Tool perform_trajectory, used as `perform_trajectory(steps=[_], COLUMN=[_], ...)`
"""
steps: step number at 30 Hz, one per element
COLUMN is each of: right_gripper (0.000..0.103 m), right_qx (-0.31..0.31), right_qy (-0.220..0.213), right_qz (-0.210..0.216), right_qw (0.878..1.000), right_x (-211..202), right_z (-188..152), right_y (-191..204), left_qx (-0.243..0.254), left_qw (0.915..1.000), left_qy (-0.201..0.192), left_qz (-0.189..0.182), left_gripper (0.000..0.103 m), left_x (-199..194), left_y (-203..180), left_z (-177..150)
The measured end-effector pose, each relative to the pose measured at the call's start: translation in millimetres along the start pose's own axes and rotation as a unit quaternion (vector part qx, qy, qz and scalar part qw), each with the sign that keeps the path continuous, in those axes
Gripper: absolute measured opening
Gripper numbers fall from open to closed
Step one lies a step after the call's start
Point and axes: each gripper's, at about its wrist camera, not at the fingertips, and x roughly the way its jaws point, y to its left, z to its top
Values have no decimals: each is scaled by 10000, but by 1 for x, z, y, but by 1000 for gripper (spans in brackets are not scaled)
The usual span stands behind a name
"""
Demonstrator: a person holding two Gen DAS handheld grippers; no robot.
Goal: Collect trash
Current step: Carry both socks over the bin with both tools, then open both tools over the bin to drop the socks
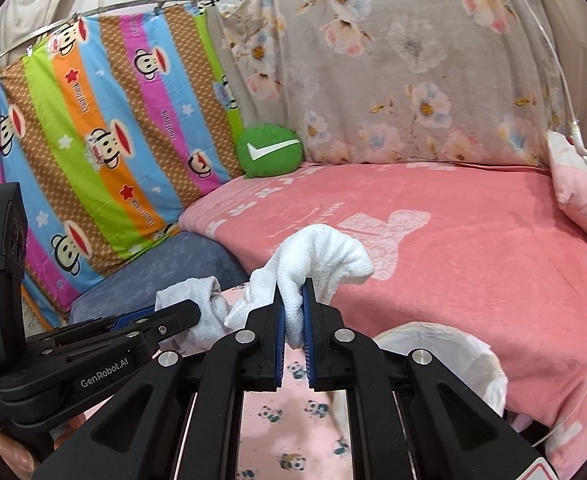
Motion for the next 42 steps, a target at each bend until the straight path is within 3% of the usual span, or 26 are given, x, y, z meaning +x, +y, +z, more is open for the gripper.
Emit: perform_trajectory(steps=[14,34,37,42], right_gripper=[9,10,13,16], right_qx=[404,636,648,704], right_qy=[-64,38,46,4], right_qz=[-364,-623,-652,-701], right_qw=[9985,9960,9958,9951], right_x=[-19,-12,-10,-11], right_z=[-5,-11,-11,-11], right_y=[-67,-104,-107,-107], left_qx=[458,731,728,707], left_qw=[9983,9950,9950,9964], left_qy=[237,531,550,390], left_qz=[-286,-432,-416,-260], left_gripper=[22,25,31,59], left_x=[23,53,57,56], left_y=[-58,-91,-92,-93], left_z=[-4,-10,-10,-9])
